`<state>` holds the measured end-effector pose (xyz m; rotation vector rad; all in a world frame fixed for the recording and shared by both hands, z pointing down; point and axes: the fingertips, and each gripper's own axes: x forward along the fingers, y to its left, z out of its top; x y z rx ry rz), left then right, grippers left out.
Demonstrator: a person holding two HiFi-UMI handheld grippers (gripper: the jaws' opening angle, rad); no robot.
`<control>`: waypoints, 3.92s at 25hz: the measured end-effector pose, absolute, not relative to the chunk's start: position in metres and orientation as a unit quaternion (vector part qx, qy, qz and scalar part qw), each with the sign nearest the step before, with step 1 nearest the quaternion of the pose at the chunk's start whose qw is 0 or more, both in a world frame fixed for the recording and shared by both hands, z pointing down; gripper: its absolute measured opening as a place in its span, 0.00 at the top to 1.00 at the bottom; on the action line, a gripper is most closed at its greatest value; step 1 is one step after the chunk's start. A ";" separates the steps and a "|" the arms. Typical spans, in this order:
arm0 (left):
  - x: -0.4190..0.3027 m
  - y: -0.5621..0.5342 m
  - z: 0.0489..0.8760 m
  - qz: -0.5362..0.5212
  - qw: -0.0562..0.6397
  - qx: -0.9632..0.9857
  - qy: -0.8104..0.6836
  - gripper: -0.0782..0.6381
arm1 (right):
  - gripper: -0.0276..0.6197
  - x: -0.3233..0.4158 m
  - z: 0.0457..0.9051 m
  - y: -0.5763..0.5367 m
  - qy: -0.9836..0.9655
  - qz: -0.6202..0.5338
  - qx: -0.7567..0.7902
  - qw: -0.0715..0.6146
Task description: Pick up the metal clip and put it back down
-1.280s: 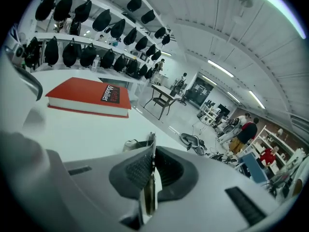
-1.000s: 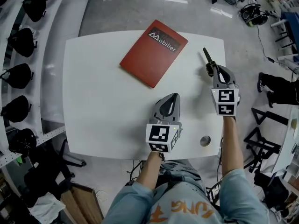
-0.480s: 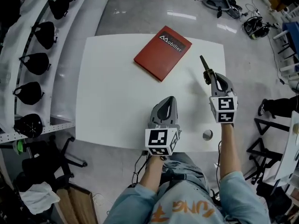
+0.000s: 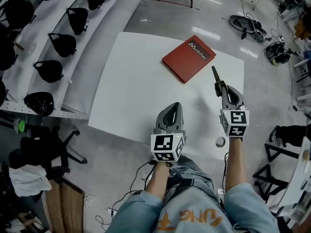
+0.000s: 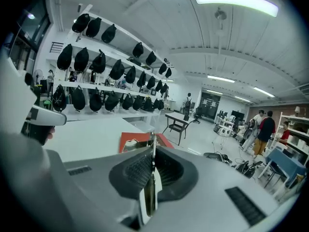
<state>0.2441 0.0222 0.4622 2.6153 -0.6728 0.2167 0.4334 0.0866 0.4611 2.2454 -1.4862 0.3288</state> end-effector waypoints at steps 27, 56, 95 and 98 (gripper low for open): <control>-0.019 -0.096 0.456 0.053 0.212 0.843 -0.492 0.88 | 0.91 0.165 0.450 -0.105 -0.739 0.088 0.641 0.187; -0.198 -0.153 0.563 0.095 0.303 0.761 -0.565 0.88 | 0.91 -0.087 0.561 -0.190 -0.816 -0.007 0.458 0.353; -0.193 -0.175 0.570 0.103 0.319 0.783 -0.524 0.88 | 0.77 -0.107 0.578 -0.149 -0.847 0.099 0.447 0.271; -0.180 -0.178 0.561 0.103 0.308 0.792 -0.517 0.88 | 0.77 -0.091 0.566 -0.151 -0.841 0.109 0.471 0.242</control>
